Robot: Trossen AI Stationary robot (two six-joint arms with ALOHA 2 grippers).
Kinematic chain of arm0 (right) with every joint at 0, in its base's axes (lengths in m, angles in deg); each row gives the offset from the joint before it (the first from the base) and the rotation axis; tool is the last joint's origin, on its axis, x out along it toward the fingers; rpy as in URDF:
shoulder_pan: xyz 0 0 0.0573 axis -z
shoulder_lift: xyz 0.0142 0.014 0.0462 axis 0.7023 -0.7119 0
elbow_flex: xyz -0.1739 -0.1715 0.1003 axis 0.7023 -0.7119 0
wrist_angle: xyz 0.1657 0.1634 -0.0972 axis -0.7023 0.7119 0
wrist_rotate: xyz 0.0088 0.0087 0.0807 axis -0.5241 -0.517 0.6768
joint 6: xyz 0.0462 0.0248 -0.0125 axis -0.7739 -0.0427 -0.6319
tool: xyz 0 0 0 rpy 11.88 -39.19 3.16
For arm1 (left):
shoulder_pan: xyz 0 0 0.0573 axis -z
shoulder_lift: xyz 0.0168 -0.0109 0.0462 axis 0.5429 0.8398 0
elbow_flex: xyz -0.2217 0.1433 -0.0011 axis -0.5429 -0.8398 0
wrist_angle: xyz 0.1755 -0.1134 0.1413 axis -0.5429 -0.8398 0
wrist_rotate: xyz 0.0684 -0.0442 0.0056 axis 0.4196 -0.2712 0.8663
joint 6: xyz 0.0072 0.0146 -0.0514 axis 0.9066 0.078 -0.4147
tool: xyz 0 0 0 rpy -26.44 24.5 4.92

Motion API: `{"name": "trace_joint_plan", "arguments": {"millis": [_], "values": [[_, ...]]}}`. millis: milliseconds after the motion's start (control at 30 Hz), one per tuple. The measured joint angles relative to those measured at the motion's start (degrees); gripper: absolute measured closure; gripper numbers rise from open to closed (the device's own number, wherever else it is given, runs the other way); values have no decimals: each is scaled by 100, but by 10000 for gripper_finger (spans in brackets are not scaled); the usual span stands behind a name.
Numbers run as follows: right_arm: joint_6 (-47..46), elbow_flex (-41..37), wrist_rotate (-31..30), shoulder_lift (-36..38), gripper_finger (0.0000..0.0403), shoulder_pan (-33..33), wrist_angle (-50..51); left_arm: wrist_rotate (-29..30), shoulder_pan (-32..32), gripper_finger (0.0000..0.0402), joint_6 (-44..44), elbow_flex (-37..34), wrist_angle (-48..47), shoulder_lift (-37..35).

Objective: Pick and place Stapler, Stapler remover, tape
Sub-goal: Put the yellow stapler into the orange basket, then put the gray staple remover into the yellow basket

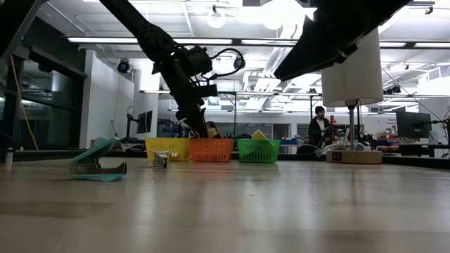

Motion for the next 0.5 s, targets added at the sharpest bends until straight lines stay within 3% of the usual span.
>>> {"name": "trace_joint_plan", "arguments": {"millis": [367,500], "values": [[0,0,78,0,238,-1,46,-66,94,222,135,0,97,-4],[0,0,78,0,238,-2,46,-62,168,211,449,0,169,-6]]}}
